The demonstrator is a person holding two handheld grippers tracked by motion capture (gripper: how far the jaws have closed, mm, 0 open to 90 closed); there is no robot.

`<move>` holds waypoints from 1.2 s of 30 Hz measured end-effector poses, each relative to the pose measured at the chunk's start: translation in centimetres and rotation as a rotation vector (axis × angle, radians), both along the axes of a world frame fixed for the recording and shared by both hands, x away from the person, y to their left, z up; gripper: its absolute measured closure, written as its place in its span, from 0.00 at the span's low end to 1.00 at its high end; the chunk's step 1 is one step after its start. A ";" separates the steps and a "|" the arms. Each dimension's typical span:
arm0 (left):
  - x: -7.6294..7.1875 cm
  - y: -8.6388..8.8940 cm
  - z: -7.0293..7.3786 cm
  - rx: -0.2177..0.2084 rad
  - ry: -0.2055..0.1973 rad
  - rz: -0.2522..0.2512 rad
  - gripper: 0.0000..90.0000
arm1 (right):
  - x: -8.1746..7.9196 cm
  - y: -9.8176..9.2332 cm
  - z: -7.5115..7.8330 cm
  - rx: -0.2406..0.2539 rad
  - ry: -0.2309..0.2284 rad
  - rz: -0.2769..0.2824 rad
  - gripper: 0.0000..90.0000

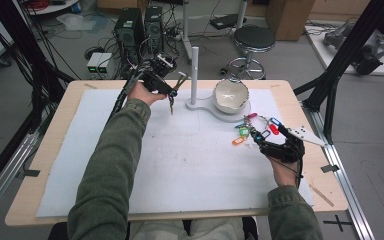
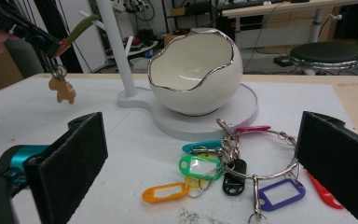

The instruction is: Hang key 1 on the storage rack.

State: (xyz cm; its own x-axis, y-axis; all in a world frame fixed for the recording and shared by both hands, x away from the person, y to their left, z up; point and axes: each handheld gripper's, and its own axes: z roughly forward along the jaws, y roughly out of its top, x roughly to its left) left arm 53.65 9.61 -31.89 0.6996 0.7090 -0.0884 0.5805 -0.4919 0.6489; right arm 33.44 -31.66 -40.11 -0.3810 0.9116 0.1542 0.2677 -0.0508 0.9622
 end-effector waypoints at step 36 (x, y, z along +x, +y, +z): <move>-3.7 3.9 2.0 -0.047 -0.154 0.134 0.02 | 0.0 0.0 0.0 0.000 0.001 0.002 0.01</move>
